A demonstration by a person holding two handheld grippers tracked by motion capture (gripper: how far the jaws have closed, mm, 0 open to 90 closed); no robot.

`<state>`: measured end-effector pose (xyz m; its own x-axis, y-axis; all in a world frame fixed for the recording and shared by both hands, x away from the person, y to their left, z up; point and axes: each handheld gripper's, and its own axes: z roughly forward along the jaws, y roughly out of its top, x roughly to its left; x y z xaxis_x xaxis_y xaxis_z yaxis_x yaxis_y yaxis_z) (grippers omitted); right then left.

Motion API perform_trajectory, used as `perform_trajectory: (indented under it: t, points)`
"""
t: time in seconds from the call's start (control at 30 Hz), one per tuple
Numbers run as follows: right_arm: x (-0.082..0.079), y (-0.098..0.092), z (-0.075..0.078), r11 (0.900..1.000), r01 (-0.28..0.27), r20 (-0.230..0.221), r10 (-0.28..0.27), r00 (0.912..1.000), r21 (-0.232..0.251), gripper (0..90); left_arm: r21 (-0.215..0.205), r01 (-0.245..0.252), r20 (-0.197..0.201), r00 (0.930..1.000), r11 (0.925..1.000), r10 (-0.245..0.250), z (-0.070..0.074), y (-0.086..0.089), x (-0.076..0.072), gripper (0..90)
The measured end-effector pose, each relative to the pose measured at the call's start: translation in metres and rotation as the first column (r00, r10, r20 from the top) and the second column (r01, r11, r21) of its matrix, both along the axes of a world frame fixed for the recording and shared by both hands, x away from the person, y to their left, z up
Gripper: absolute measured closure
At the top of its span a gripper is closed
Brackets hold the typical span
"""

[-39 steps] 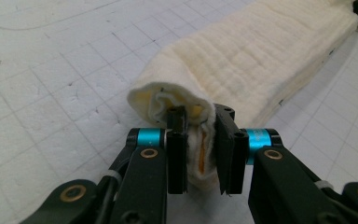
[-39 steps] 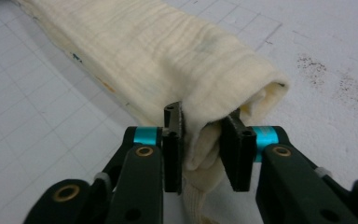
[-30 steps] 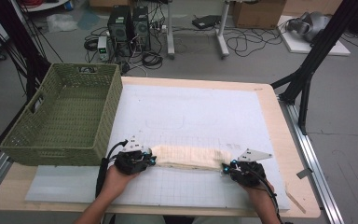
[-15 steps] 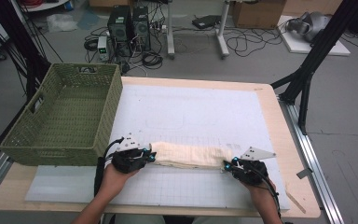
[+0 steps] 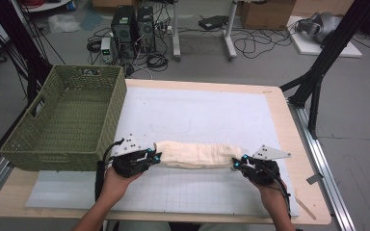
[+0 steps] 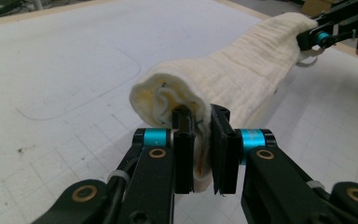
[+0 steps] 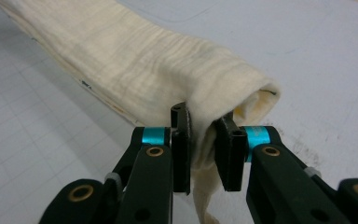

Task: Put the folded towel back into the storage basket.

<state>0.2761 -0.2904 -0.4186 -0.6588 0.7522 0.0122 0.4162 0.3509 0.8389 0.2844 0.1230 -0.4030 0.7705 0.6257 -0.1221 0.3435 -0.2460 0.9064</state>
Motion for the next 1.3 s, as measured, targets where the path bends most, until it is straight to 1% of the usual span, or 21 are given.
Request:
perform_trajectory:
  t: [0.1,0.13,0.17,0.33,0.37,0.4,0.5,0.67,0.83,0.93,1.07,1.27,1.3]
  points:
    - [0.006,0.002,0.006,1.0,0.011,0.021,-0.011,0.9997,0.007,78.6,-0.007,0.002,0.024,0.9997,1.0,-0.002,0.009,0.002,-0.002,80.6]
    - [0.009,0.003,0.009,1.0,0.013,0.022,-0.013,0.9997,0.005,78.6,-0.008,0.001,0.031,0.9995,1.0,-0.001,0.011,0.003,-0.003,80.6]
    - [0.012,0.004,0.01,1.0,0.01,0.034,-0.01,0.9994,0.0,78.7,-0.01,0.0,0.039,0.9992,1.0,0.0,0.014,0.004,-0.004,80.6]
    - [0.025,0.013,0.027,1.0,-0.003,0.061,0.004,0.9981,-0.006,79.3,-0.033,-0.01,0.078,0.9969,0.9994,0.012,0.028,0.013,-0.01,80.6]
    - [0.03,0.016,0.031,1.0,-0.008,0.07,0.009,0.9975,-0.014,79.3,-0.034,-0.011,0.083,0.9965,0.9993,0.014,0.03,0.014,-0.011,80.6]
    - [0.032,0.018,0.033,1.0,-0.007,0.068,0.008,0.9977,-0.014,79.3,-0.035,-0.013,0.09,0.9958,0.9993,0.016,0.033,0.016,-0.012,80.6]
    - [0.044,0.025,0.043,1.0,-0.016,0.089,0.018,0.9958,-0.024,79.4,-0.038,-0.016,0.113,0.9934,0.9992,0.021,0.041,0.02,-0.016,80.6]
    - [0.063,0.042,0.057,0.999,-0.03,0.106,0.034,0.9938,-0.042,79.6,-0.046,-0.029,0.147,0.9885,0.9985,0.035,0.053,0.029,-0.021,80.6]
    - [0.082,0.061,0.07,0.998,-0.048,0.118,0.053,0.9916,-0.047,79.6,-0.056,-0.047,0.17,0.984,0.9974,0.055,0.061,0.038,-0.025,80.6]
    - [0.092,0.073,0.077,0.996,-0.062,0.129,0.07,0.9891,-0.06,79.5,-0.061,-0.06,0.183,0.9806,0.9964,0.07,0.065,0.045,-0.028,80.6]
    - [0.102,0.091,0.089,0.994,-0.084,0.141,0.094,0.9856,-0.072,79.6,-0.066,-0.078,0.197,0.9762,0.9948,0.089,0.071,0.056,-0.031,80.6]
    - [0.118,0.118,0.104,0.99,-0.117,0.153,0.128,0.98,-0.076,79.6,-0.078,-0.111,0.222,0.9669,0.9908,0.126,0.079,0.074,-0.036,80.6]
    - [0.12,0.123,0.107,0.989,-0.123,0.155,0.135,0.9786,-0.084,79.6,-0.08,-0.116,0.225,0.9655,0.99,0.131,0.08,0.076,-0.037,80.6]
